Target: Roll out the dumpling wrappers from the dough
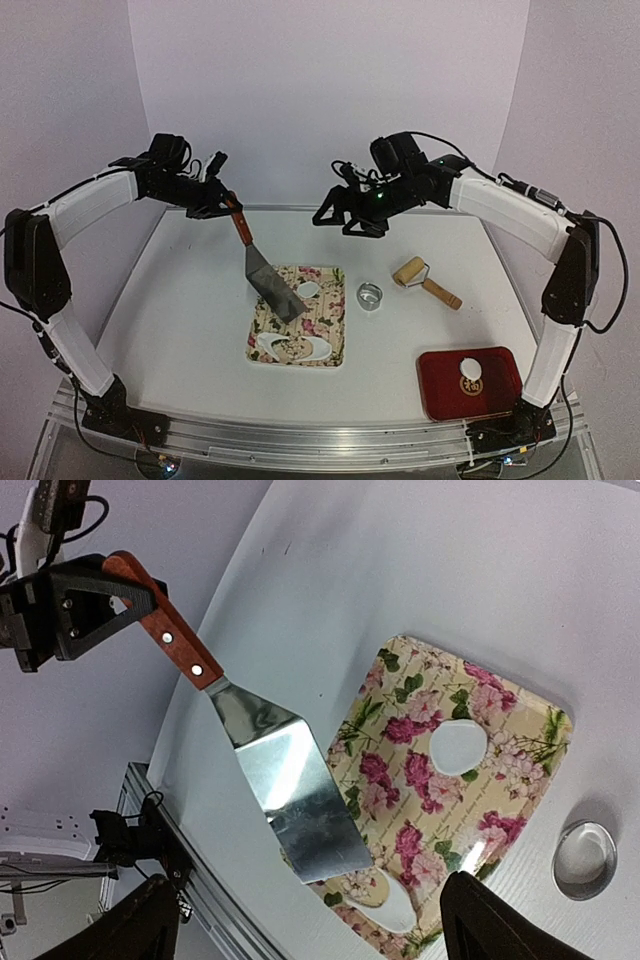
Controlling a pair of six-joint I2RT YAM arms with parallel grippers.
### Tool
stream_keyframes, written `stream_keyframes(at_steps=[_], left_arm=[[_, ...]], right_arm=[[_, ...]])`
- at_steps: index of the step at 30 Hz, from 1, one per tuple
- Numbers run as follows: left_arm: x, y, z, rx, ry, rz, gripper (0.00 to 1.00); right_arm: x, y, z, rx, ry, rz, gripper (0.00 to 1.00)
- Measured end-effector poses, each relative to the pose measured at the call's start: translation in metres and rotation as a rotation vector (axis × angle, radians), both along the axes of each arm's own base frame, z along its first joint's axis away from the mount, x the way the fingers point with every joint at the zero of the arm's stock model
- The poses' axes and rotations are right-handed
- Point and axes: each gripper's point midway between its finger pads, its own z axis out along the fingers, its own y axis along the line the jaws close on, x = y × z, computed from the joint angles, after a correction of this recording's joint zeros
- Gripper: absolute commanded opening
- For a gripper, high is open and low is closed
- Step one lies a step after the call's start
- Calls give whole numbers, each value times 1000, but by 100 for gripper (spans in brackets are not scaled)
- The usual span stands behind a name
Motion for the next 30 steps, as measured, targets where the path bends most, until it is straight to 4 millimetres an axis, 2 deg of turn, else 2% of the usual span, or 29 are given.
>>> stream_keyframes(at_steps=[4,8,11,14,18,22,26,30], left_arm=[[-8,23,-12,-12,36,196,0],[-8,43,-15,-36,15,365,0],[1,52,-11,-68,-40,443,0],[10,55,-6,-91,-95,472,0],[16,55,4,-99,-165,470,0],[20,56,11,-82,-241,453,0],[19,57,-2,-52,-267,438,0],[16,58,-24,-14,-246,425,0]], right_arm=[[0,2,-17,-29,35,-72,91],[7,-13,-46,-94,74,-177,92],[11,-24,-64,-135,95,-245,90],[12,-31,-80,-157,132,-297,82],[14,-30,-103,-175,186,-326,72],[13,-29,-137,-220,241,-331,66],[10,-31,-171,-275,288,-330,61],[9,-32,-189,-304,313,-325,56]])
